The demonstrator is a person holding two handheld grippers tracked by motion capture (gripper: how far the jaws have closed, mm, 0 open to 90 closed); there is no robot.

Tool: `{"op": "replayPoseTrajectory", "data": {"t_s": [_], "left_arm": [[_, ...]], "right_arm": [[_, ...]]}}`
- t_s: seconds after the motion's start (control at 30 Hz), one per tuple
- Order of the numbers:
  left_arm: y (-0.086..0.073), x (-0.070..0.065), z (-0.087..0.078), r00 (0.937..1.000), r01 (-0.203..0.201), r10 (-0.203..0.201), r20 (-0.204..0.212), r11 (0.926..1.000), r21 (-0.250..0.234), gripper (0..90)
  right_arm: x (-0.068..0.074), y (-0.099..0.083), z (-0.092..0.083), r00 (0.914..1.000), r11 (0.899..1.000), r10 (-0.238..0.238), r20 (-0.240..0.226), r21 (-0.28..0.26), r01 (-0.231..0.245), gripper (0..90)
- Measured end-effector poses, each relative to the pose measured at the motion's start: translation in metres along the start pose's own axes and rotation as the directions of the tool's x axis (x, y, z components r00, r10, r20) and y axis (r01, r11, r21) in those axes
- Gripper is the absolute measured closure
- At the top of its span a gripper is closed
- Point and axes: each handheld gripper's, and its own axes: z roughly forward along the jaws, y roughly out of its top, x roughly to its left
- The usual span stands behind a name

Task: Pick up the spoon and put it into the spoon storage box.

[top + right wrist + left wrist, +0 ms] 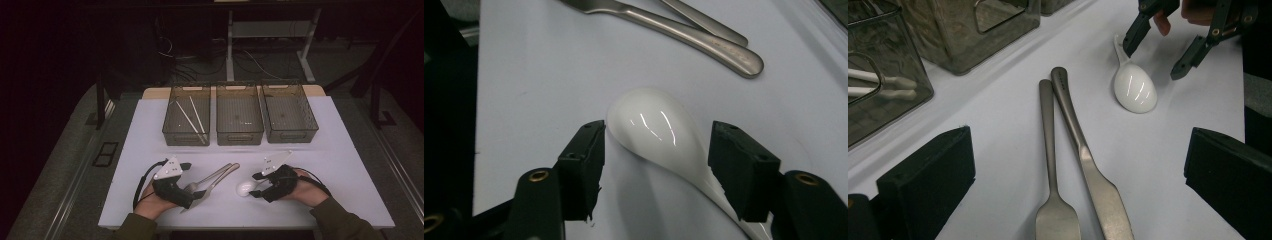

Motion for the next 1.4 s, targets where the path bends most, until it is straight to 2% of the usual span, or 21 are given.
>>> {"op": "replayPoseTrajectory", "data": {"t_s": [0.13,0.3,0.57,0.67,0.87,1.17,1.4], "left_arm": [[0.0,0.0,0.0,1.0,-0.005,0.005,0.0,1.0,-0.002,0.0],[0.0,0.0,0.0,1.0,0.0,0.0,0.001,1.0,-0.002,0.0],[0.0,0.0,0.0,1.0,0.0,0.0,0.002,1.0,-0.003,0.0],[0.0,0.0,0.0,1.0,0.0,0.0,0.003,1.0,-0.003,0.0],[0.0,0.0,0.0,1.0,0.0,0.0,0.002,1.0,-0.004,0.0],[0.0,0.0,-0.001,1.0,0.001,-0.001,0.001,1.0,-0.005,0.0],[0.0,-0.001,0.0,1.0,-0.001,0.001,0.002,1.0,-0.005,0.0]], "right_arm": [[0.001,0.002,0.009,0.9985,0.998,-0.053,0.017,0.021,0.052,35.9],[-0.002,0.0,0.018,0.9961,0.995,-0.086,0.02,0.059,0.084,35.7],[-0.005,-0.001,0.018,0.9946,0.994,-0.103,-0.01,0.044,0.103,40.2],[-0.003,0.0,0.017,0.9961,0.994,-0.088,-0.012,0.058,0.088,42.9],[-0.003,0.001,0.015,0.9951,0.993,-0.093,-0.034,0.068,0.095,49.4],[-0.003,-0.005,0.008,0.9908,0.99,-0.118,-0.066,0.072,0.123,60.2],[-0.002,-0.008,0.003,0.9858,0.988,-0.128,-0.109,0.078,0.137,66.8]]}}
